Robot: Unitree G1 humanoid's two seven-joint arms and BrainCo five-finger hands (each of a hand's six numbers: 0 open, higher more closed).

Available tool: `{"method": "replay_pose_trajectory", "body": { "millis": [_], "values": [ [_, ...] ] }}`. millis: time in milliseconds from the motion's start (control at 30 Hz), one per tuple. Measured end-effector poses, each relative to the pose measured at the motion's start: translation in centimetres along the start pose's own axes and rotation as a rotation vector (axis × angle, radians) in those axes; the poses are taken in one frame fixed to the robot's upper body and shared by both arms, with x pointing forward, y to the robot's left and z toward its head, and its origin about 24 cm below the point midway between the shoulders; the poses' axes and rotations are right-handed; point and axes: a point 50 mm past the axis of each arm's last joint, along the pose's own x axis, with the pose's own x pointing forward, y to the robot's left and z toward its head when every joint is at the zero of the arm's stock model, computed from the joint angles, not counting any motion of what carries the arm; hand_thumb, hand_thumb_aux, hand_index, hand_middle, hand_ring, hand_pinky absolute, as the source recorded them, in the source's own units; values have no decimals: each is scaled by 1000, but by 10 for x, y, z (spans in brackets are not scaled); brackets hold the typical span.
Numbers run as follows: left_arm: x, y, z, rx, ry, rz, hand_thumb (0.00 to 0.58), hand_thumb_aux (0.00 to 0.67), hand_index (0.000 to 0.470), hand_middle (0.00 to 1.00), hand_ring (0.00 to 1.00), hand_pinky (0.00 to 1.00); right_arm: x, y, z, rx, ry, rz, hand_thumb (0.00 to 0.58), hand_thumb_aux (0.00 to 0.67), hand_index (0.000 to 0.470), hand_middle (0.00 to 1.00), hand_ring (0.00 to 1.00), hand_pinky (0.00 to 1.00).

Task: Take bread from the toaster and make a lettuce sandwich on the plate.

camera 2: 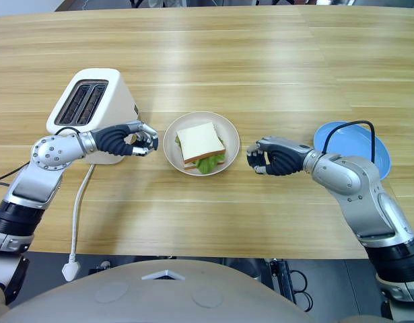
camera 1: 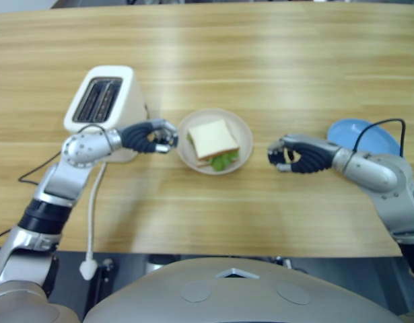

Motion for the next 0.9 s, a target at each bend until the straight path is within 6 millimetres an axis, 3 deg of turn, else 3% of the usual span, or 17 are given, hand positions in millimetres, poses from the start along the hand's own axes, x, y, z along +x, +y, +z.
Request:
{"method": "replay_pose_trajectory", "body": {
  "millis": [100,267,400,667,900],
  "values": [
    [1,-18,-6,-29,40,-150,580,670,460,1000,1000,1000,6,14,1,27,-3,108,580,670,460,1000,1000,1000],
    [3,-53,-23,-60,162,-415,580,670,460,1000,1000,1000,32,59,3,68,-7,329,580,670,460,1000,1000,1000],
    [17,-67,-32,-62,199,-503,580,670,460,1000,1000,1000,57,77,6,72,-30,410,580,670,460,1000,1000,1000],
    [50,-64,-55,21,298,-494,580,670,460,1000,1000,1000,100,73,-1,29,-18,372,580,670,460,1000,1000,1000],
    [103,-36,-66,103,313,-275,580,670,460,1000,1000,1000,144,37,-17,-92,59,136,580,670,460,1000,1000,1000]
  ]
}}
